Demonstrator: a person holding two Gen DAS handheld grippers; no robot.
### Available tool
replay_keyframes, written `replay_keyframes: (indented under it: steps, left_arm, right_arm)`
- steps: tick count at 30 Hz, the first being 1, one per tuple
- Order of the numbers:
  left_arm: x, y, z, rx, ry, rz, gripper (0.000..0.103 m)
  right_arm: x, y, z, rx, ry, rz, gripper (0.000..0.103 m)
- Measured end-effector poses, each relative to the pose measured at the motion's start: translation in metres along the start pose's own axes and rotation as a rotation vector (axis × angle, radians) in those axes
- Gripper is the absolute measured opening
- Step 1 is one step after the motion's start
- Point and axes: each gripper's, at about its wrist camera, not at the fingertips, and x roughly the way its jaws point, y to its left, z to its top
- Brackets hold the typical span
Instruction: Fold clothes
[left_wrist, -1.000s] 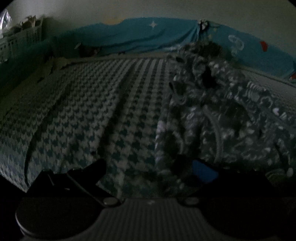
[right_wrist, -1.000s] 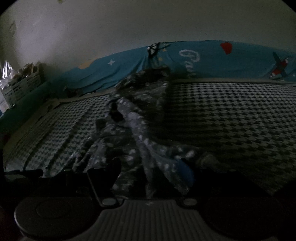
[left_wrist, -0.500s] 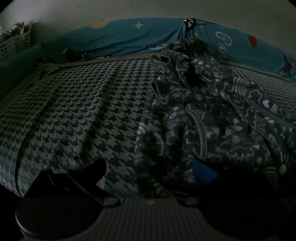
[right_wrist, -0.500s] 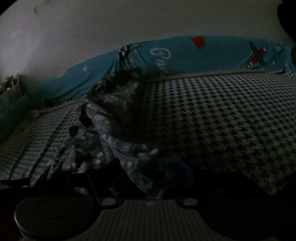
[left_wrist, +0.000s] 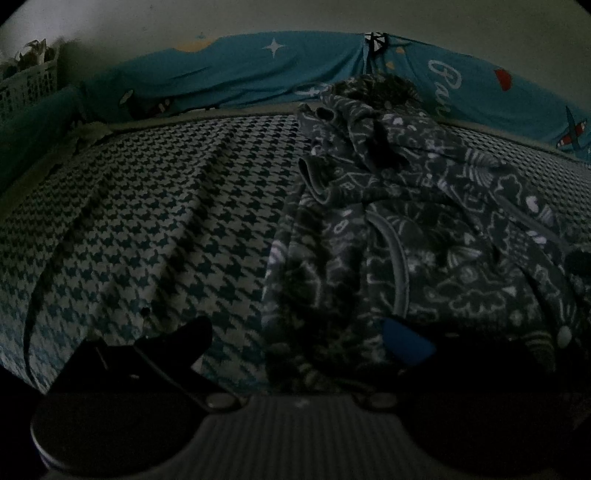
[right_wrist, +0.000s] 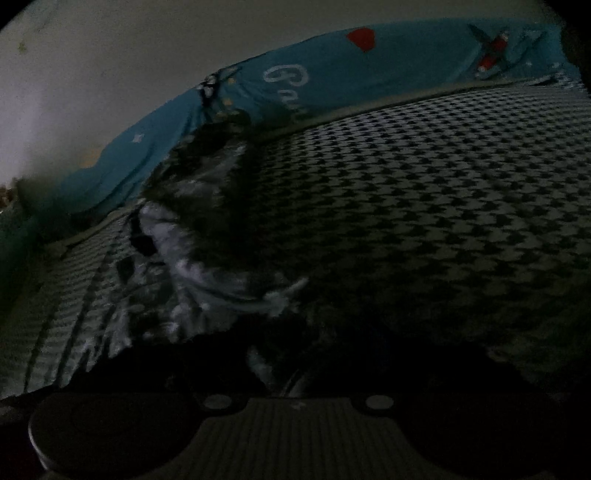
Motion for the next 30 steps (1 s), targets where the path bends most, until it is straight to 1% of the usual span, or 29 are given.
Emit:
replay_keyframes:
  steps: [1,2,5,7,10,16,19,22,28,30]
  left_arm:
    - [0.000,0.001,0.000,-0.002,0.001,0.001,0.103]
    - [0.001,0.001,0.000,-0.005,0.001,0.003,0.103]
    - [0.001,0.004,0.001,-0.015,0.002,0.010,0.103]
    - [0.001,0.006,0.001,-0.023,0.004,0.014,0.103]
    - [0.000,0.010,0.002,-0.039,0.004,0.015,0.103]
    - [-0.004,0.023,0.004,-0.085,-0.010,0.017,0.103]
    - [-0.010,0.036,0.008,-0.131,-0.030,0.024,0.103]
    - [-0.018,0.051,0.012,-0.183,-0.063,0.047,0.103]
    - [-0.034,0.077,0.018,-0.249,-0.131,0.121,0.103]
    - [-0.038,0.084,0.019,-0.267,-0.145,0.132,0.103]
  right_arm:
    - [-0.002,0.003,-0.001,-0.013,-0.005,0.007,0.026]
    - [-0.003,0.006,-0.001,-0.026,-0.009,0.015,0.021]
    - [-0.015,0.016,-0.001,-0.059,-0.038,0.038,0.018]
    - [-0.024,0.024,-0.001,-0.081,-0.056,0.073,0.018]
    - [-0.040,0.043,0.001,-0.137,-0.079,0.148,0.017]
    - [-0.054,0.093,-0.003,-0.267,-0.080,0.287,0.016]
    - [-0.050,0.120,-0.012,-0.329,-0.061,0.325,0.015]
    - [-0.041,0.143,-0.021,-0.373,-0.035,0.355,0.013]
    - [-0.024,0.168,-0.039,-0.431,0.022,0.388,0.013]
    - [-0.015,0.173,-0.045,-0.442,0.041,0.394,0.013]
